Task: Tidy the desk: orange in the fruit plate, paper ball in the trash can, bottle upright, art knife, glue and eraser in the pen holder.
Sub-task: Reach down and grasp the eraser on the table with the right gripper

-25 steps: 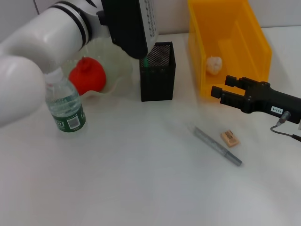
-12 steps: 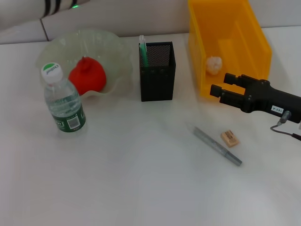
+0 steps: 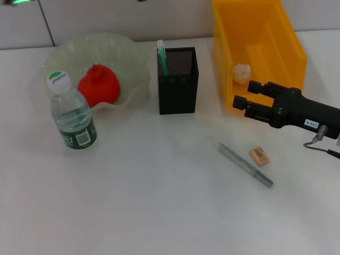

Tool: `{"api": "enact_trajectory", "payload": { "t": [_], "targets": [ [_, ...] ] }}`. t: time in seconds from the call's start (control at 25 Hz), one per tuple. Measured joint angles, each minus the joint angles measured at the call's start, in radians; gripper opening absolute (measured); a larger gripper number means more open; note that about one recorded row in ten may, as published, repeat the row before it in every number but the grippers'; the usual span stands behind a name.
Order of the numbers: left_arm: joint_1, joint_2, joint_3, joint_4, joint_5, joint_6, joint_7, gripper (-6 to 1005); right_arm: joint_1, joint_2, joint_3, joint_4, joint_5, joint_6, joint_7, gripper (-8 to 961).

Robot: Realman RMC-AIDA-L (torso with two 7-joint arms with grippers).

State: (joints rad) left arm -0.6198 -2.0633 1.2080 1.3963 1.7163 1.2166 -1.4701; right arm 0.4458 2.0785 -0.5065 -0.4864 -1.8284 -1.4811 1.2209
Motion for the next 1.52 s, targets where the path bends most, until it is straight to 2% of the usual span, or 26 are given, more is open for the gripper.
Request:
{"api": "enact_trajectory", "payload": {
  "t": [0.24, 0.28, 0.4, 0.48, 0.52, 0.6, 0.72, 0.76, 0.88, 1.04, 1.08, 1.12, 1.16, 1.32, 1.36, 1.52],
  "targets": [
    [0.025, 0.0, -0.162, -0.023, -0.057, 0.27, -0.014, 831, 0.003, 0.002, -0.012, 0.002, 0.0, -0.022, -0.021, 739],
    [0.038, 0.0, -0.213, -0.036, -0.07, 0.352, -0.023, 831, 0.003, 0.002, -0.014, 0.003, 0.0, -0.03, -0.035, 739],
    [0.045, 0.001, -0.249, -0.057, -0.083, 0.4, -0.028, 831, 0.003, 0.001, -0.015, 0.003, -0.003, -0.041, -0.049, 739],
    [0.055, 0.005, -0.335, -0.139, -0.117, 0.488, -0.035, 831, -0.001, 0.001, -0.015, 0.002, -0.005, -0.063, -0.071, 739],
    [0.055, 0.005, -0.335, -0.139, -0.117, 0.488, -0.035, 831, -0.001, 0.001, -0.015, 0.002, -0.005, -0.063, -0.071, 739],
    [0.055, 0.018, -0.387, -0.216, -0.132, 0.527, -0.035, 831, -0.002, 0.0, -0.015, 0.002, -0.005, -0.071, -0.081, 739],
    [0.062, 0.055, -0.452, -0.355, -0.154, 0.575, -0.033, 831, -0.003, -0.001, -0.015, -0.001, -0.008, -0.076, -0.091, 739],
    [0.062, 0.055, -0.452, -0.355, -0.154, 0.575, -0.033, 831, -0.003, -0.001, -0.015, -0.001, -0.008, -0.076, -0.094, 738],
    [0.107, 0.077, -0.487, -0.438, -0.161, 0.582, -0.026, 831, 0.002, -0.002, -0.015, -0.006, -0.01, -0.077, -0.094, 738],
    [0.157, 0.08, -0.488, -0.446, -0.161, 0.586, -0.025, 831, 0.016, -0.003, -0.025, -0.037, -0.021, -0.073, -0.068, 738],
    [0.199, 0.077, -0.489, -0.441, -0.162, 0.595, -0.025, 831, 0.026, -0.002, -0.045, -0.074, -0.025, -0.07, -0.032, 738],
    [0.199, 0.077, -0.489, -0.441, -0.162, 0.595, -0.025, 831, 0.026, -0.002, -0.045, -0.074, -0.025, -0.07, -0.032, 738],
    [0.229, 0.071, -0.487, -0.433, -0.162, 0.603, -0.024, 831, 0.035, -0.001, -0.067, -0.114, -0.025, -0.072, -0.002, 738],
    [0.265, 0.058, -0.479, -0.419, -0.154, 0.614, -0.027, 831, 0.058, 0.0, -0.101, -0.187, -0.024, -0.074, 0.066, 738],
    [0.287, 0.049, -0.477, -0.409, -0.146, 0.62, -0.033, 832, 0.069, 0.001, -0.137, -0.242, -0.025, -0.069, 0.125, 738],
    [0.316, 0.043, -0.478, -0.404, -0.14, 0.624, -0.038, 832, 0.08, 0.001, -0.213, -0.341, -0.026, -0.046, 0.225, 738]
  ]
}}
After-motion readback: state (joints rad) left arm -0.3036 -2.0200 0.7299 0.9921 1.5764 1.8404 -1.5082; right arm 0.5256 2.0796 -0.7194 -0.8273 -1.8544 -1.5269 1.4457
